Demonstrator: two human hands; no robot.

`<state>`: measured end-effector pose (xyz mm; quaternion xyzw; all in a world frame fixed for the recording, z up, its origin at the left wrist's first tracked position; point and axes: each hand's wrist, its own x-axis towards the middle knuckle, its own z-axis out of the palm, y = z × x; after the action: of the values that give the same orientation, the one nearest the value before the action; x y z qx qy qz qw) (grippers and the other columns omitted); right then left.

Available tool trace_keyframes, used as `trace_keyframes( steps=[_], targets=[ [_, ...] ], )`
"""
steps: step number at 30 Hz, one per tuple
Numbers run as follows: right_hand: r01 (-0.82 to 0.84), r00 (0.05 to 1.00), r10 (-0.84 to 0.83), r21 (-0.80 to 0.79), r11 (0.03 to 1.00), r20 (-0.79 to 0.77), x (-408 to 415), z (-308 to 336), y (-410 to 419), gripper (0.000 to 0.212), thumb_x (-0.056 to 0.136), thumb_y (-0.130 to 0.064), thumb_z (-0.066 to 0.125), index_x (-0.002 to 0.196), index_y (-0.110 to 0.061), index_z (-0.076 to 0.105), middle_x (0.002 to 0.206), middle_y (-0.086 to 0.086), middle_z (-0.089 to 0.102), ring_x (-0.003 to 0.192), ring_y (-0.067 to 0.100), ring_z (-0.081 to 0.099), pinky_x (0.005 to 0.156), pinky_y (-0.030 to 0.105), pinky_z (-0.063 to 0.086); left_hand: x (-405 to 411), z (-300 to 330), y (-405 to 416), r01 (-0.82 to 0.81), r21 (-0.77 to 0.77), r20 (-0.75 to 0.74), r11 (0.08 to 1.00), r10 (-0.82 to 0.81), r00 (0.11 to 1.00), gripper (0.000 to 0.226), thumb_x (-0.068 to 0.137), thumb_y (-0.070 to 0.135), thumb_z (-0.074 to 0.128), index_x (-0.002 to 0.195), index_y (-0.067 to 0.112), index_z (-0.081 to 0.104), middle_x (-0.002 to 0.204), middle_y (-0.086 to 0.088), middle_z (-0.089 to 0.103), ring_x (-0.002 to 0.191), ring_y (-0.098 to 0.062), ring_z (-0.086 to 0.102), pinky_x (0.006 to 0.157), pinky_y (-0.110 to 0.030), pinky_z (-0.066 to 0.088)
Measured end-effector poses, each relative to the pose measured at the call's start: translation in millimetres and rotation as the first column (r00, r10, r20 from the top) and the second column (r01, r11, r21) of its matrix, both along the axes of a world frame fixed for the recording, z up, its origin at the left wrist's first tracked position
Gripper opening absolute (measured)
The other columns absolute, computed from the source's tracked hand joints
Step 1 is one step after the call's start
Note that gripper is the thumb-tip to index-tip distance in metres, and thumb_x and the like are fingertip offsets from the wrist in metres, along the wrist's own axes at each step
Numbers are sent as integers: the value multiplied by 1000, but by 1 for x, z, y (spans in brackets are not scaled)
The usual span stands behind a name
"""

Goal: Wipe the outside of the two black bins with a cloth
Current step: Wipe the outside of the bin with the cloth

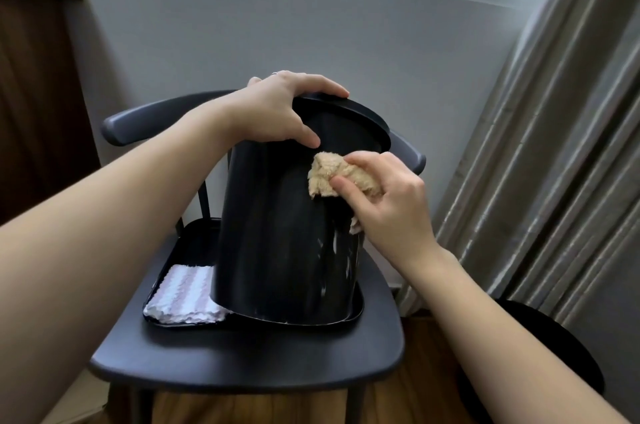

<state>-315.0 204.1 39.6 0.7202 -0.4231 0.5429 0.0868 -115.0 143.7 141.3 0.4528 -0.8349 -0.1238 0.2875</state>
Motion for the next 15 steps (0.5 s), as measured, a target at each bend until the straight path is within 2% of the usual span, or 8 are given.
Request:
trace_keyframes(
  steps=[5,8,11,13,15],
  targets=[
    [-180,961,179,13,984,-209,-5,-36,17,28,84,-28,79,102,-7,74,86,4,62,71,19,61,65,37,54,3,-1,3,-3,-4,4,1000,3,1000,74,79,25,81,123,75,48,138,12,50,136,-27,37,119,-44,31],
    [-196,948,194,19,981,-254,-6,-30,12,29,86,-29,77,103,-6,74,88,5,63,74,19,63,67,37,54,4,-1,6,8,-7,15,1000,-8,1000,75,80,24,80,125,74,48,138,12,50,135,-26,36,119,-43,30],
    [-101,990,103,26,995,-93,-3,-3,-1,24,88,-27,75,105,-12,72,93,2,67,84,16,64,78,35,53,3,0,6,15,-6,24,1000,-15,1000,75,80,23,80,125,74,47,138,13,51,136,-26,36,119,-42,28],
    [-60,997,58,55,997,44,0,16,-10,21,88,-30,74,104,-18,71,94,-3,69,87,7,63,82,22,50,1,0,7,31,-17,32,999,-30,999,73,80,27,81,126,73,48,137,15,53,137,-23,35,119,-41,26],
    [-36,997,30,72,997,77,4,26,-18,20,87,-33,74,103,-22,70,94,-7,70,88,3,62,80,10,44,1,1,7,43,-33,39,999,-42,998,70,80,30,81,128,70,49,136,19,55,138,-19,34,119,-40,25]
  ],
)
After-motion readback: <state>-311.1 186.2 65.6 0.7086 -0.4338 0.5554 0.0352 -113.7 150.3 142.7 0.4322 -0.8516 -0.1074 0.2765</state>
